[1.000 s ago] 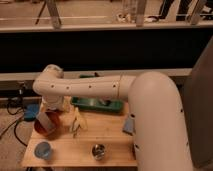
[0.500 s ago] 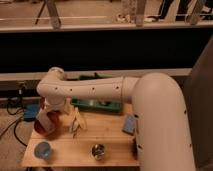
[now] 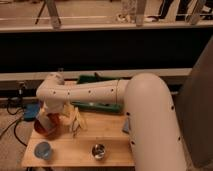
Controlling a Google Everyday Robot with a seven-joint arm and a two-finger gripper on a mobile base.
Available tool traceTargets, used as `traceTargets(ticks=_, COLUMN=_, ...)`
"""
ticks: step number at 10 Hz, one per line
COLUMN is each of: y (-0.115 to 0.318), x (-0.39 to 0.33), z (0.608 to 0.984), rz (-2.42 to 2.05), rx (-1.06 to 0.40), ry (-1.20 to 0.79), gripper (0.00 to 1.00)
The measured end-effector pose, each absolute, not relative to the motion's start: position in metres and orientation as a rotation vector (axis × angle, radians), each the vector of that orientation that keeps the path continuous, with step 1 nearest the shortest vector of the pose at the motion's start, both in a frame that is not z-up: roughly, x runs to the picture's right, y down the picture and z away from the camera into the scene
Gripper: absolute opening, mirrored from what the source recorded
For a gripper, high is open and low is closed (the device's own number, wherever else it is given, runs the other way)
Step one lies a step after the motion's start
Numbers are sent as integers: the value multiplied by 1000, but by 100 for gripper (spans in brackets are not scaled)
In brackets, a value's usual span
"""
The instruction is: Place eraser in table surface
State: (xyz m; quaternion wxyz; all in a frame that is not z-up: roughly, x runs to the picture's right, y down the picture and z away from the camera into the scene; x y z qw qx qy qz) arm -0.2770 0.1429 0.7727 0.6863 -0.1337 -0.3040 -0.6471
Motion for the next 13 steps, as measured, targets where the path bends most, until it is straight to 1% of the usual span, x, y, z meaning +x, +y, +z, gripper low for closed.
traceTargets(ticks=2, y=141, x=-277, z=770, rz=-1450, rx=-285, ry=-682, gripper=80)
traceTargets(ticks=4, y=137, x=-290, z=765, rz=-1535, rx=-234, ry=-698, gripper=80)
traceTargets(ticks=7, y=134, x=-325, z=756, rz=-1697, rx=-173, ry=-729, gripper=80)
traceTargets(ticks=13, y=138, x=-357, z=759, rz=-1846, rx=-155, ry=-768, gripper=80)
